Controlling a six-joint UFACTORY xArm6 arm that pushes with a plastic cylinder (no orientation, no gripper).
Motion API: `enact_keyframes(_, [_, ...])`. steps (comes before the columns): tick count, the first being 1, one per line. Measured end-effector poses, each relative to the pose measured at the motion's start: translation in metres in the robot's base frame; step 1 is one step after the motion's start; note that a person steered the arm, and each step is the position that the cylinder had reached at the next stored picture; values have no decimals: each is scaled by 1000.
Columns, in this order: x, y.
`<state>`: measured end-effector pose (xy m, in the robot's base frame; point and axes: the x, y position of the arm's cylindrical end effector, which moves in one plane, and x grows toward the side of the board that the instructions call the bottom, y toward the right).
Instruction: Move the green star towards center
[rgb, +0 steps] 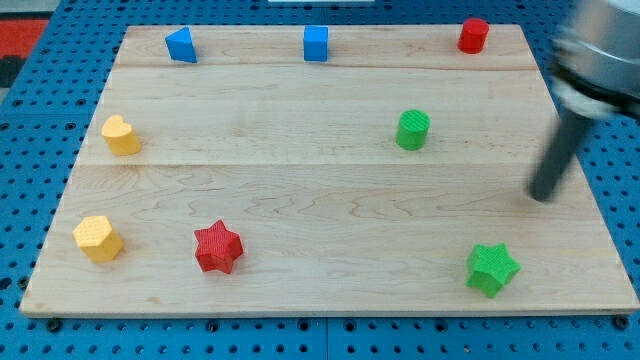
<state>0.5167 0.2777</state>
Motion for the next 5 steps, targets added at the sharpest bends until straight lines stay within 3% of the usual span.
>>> enact_keyframes(1, [75, 50])
enact_keyframes(2, [99, 19])
enact_keyframes(3, [89, -71])
enact_keyframes(5, [14, -247])
